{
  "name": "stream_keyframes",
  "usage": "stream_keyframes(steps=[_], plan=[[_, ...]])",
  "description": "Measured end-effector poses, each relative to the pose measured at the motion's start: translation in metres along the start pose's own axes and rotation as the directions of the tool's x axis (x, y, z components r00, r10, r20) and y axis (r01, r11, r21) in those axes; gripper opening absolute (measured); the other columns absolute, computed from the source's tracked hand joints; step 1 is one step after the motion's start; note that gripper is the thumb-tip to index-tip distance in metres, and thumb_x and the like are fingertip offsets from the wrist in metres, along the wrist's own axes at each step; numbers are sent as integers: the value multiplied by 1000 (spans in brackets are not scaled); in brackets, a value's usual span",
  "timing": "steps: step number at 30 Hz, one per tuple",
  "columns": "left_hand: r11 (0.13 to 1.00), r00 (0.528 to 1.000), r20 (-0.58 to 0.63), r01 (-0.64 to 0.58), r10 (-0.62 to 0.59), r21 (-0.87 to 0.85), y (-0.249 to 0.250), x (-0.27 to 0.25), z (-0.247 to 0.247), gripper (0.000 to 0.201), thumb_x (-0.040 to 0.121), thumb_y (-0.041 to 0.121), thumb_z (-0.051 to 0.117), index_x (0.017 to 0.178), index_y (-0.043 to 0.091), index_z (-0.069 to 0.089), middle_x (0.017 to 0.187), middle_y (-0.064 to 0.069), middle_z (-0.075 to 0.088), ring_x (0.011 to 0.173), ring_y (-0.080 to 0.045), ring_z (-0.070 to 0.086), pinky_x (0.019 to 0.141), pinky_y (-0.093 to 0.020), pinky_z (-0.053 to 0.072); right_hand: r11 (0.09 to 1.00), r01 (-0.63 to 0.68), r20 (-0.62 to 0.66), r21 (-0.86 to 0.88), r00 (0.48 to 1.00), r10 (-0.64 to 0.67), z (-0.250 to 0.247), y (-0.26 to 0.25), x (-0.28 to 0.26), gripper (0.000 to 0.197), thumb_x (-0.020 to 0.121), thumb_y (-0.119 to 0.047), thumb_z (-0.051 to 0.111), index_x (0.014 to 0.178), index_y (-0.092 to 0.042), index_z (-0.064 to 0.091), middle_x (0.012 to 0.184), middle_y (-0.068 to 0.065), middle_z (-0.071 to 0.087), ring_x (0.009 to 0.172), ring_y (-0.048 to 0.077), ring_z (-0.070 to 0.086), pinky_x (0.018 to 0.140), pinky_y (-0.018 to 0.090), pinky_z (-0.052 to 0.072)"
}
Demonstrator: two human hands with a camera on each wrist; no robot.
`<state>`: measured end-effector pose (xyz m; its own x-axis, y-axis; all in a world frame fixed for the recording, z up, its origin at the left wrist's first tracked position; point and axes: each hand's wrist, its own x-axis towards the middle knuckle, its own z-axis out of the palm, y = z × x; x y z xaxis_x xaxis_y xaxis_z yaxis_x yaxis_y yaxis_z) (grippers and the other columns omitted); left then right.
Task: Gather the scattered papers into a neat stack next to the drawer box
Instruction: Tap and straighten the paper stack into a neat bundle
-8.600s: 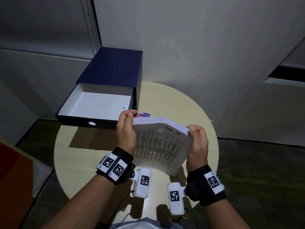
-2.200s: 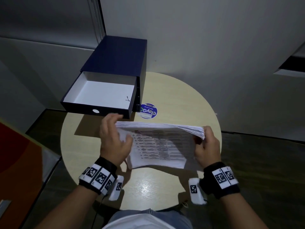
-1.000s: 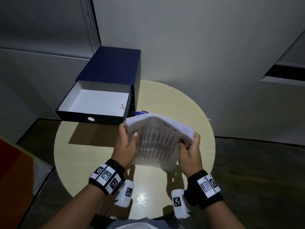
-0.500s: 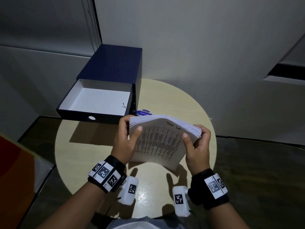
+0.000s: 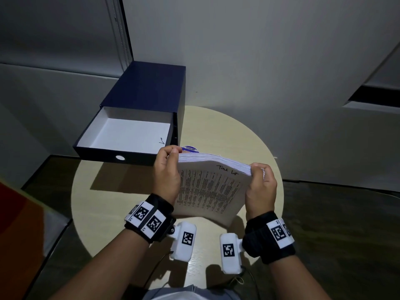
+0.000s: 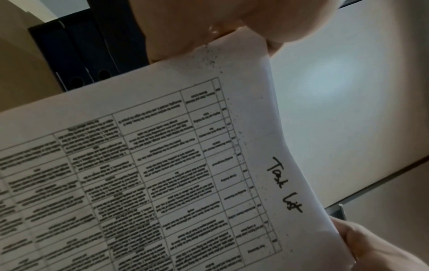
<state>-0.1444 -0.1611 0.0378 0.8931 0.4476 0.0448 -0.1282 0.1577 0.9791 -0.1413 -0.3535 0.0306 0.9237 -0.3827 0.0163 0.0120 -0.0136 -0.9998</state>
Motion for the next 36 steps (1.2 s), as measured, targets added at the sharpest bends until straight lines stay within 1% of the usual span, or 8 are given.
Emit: stream_keyframes(steps=[4,8,12,18,24,27,31,36], plan=[[999,997,79,-1,5,-45,5,-5,-1,21,92,28,48,105,12,54,100,-4,62,86,-16,60,68,-30,49,999,41,64,2,997,-41,-5,0,-1,18,79,-50,56,84,-33,58,86,-1,65,89,35,64,79,58,52],[999,950,314,-19,10,25,-4,-9,-19,50,79,3,59,121,19,39,108,0,54,94,-12,60,74,-26,55,987,154,190,-41,971,-143,-12,-3,-9,33,81,-20,60,111,-23,46,92,-14,61,83,1,64,72,34,55],[958,971,238,-72,5,276,-19,-6,-26,38,88,1,58,113,29,53,110,6,64,103,-10,61,86,-28,50,973,206,233,-101,956,-178,-16,2,-7,41,90,-4,64,111,-33,45,107,-10,57,92,3,64,82,47,58],[972,969,241,-7,-51,235,-19,-6,-27,38,95,2,50,112,36,54,109,12,68,103,0,63,85,-23,51,969,232,337,-90,922,-190,-24,12,-7,57,84,6,68,128,-23,44,116,-22,60,109,2,61,90,21,53],[971,956,292,-57,-14,233,-15,-8,-26,30,94,16,48,120,31,47,113,11,64,109,-8,61,94,-35,51,973,196,281,-124,947,-155,-23,16,-8,30,96,-6,57,109,-32,57,103,-15,72,100,5,67,87,29,55],[970,942,325,-149,80,193,-12,-16,-25,32,91,17,47,121,27,42,116,8,61,108,-5,60,91,-25,51,979,190,269,-74,949,-164,-22,13,-13,25,94,-18,54,111,-36,48,108,-5,68,103,10,65,87,31,55],[959,951,302,-142,63,247,-25,-25,-31,34,96,16,51,124,33,41,116,13,59,106,5,58,82,-9,47,981,144,316,-128,944,-97,-24,24,-21,32,97,-9,51,113,-35,44,109,-8,64,94,-8,62,78,16,50],[966,955,297,-82,6,244,-31,-21,-35,46,96,3,50,121,42,43,118,14,62,111,4,58,86,-11,47,950,228,252,-211,952,-173,-22,9,-31,52,88,-11,58,126,-38,35,123,-1,56,116,10,57,98,41,51]])
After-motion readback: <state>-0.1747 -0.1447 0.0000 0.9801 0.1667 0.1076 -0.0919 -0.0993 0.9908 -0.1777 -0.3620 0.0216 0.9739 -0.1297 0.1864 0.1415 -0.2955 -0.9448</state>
